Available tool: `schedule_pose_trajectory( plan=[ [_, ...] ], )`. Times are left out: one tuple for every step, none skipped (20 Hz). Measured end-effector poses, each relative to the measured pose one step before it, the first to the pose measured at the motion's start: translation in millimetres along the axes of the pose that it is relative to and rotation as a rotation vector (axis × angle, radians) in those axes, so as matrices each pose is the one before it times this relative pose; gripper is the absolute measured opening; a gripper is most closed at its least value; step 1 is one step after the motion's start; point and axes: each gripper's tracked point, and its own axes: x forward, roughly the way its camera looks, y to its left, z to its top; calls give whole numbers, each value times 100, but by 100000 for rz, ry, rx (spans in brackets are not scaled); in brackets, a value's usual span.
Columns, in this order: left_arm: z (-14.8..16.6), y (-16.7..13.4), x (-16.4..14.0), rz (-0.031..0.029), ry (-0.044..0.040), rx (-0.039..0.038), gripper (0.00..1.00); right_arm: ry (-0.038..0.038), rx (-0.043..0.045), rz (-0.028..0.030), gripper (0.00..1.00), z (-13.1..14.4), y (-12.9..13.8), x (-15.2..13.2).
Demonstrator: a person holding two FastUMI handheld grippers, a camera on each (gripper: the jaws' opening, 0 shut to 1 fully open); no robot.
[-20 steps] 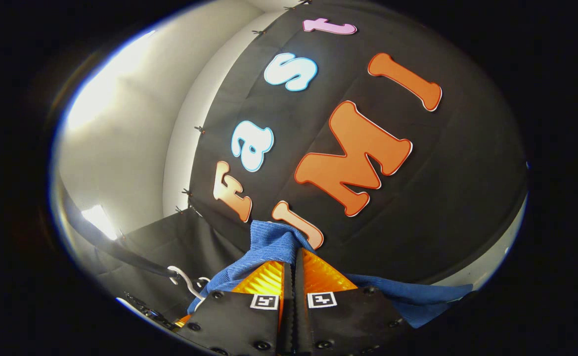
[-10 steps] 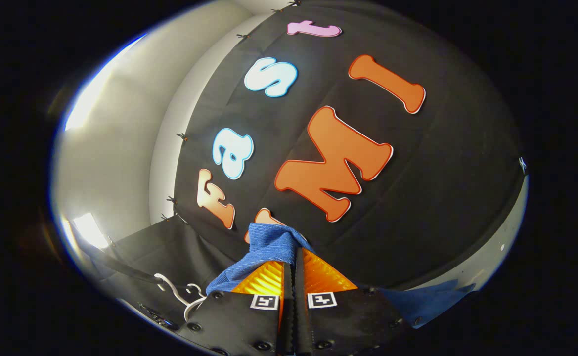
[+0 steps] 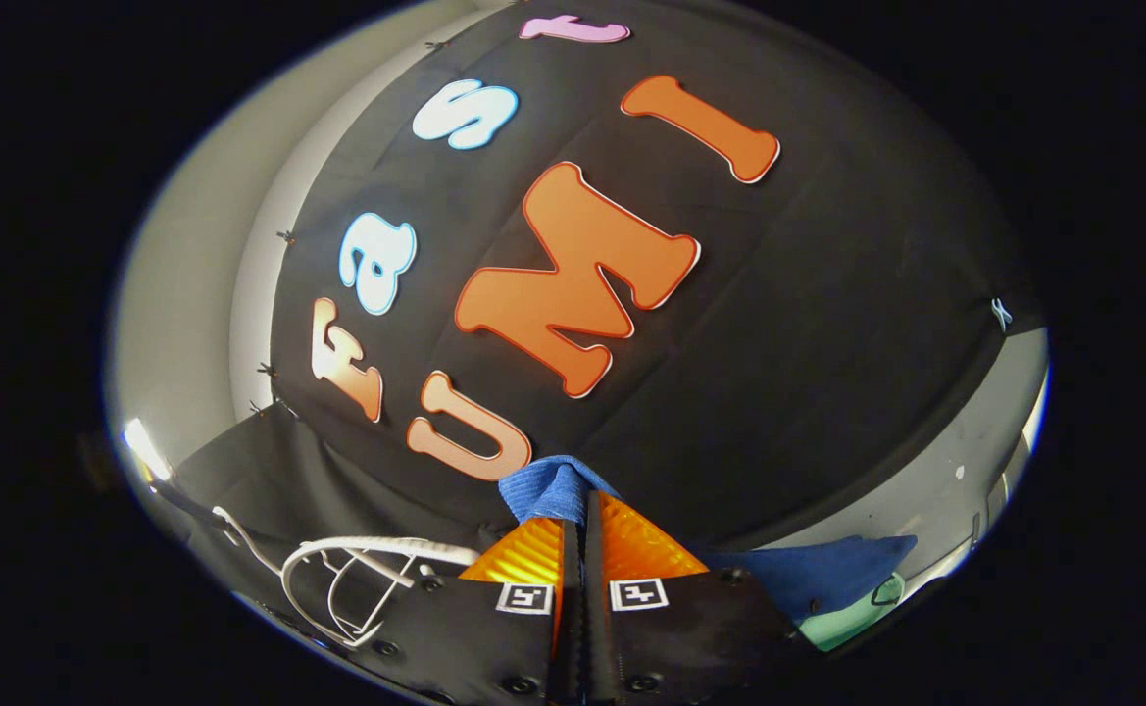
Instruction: Grasp the clothes on the hanger with both hands and then place them into the laundry hamper below.
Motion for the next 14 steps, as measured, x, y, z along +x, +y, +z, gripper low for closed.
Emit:
schedule_pose_trajectory(
  plan=[
    [-627, 423, -169, 758, 1037, -746, 0, 613, -229, -1101, 8, -382, -563, -48],
    [-722, 425, -171, 844, 923, -477, 0, 678, -737, -1097, 8, -553, -605, 65],
    [-674, 283, 65, 765, 1050, -242, 0, 741, -714, -1077, 8, -639, -613, -110],
    [-665, 196, 281, 627, 1100, -237, 0, 613, -607, -1149, 8, -511, -549, 92],
    [-655, 129, 115, 402, 1281, -42, 0, 656, -594, -1277, 8, -626, -521, -93],
    [-736, 9, -161, 281, 1305, 223, 0, 637, -707, -1303, 8, -750, -608, -73],
    [-853, -78, 41, 171, 1588, 550, 0, 759, -767, -978, 8, -710, -461, -88],
    [-672, -170, 281, 86, 1329, 93, 0, 191, -694, -880, 8, -695, -454, -130],
    [-619, -465, 401, -729, 1077, -459, 0, 360, -578, -995, 8, -609, -447, -24],
    [-749, -620, 265, -993, 1288, -213, 0, 981, -532, -1083, 8, -873, -482, 90],
    [-752, -620, 165, -901, 1364, 236, 0, 764, -301, -634, 8, -829, -336, -11],
    [-509, -650, 339, -1049, 1232, 337, 0, 1023, -700, -247, 8, -747, -221, 18],
    [-519, -622, 250, -1400, 1164, 636, 0, 730, -1027, -453, 8, -602, -192, 66],
    [-462, -768, 385, -1320, 900, 584, 0, 274, -1423, -699, 8, -616, -167, -101]
  ],
)
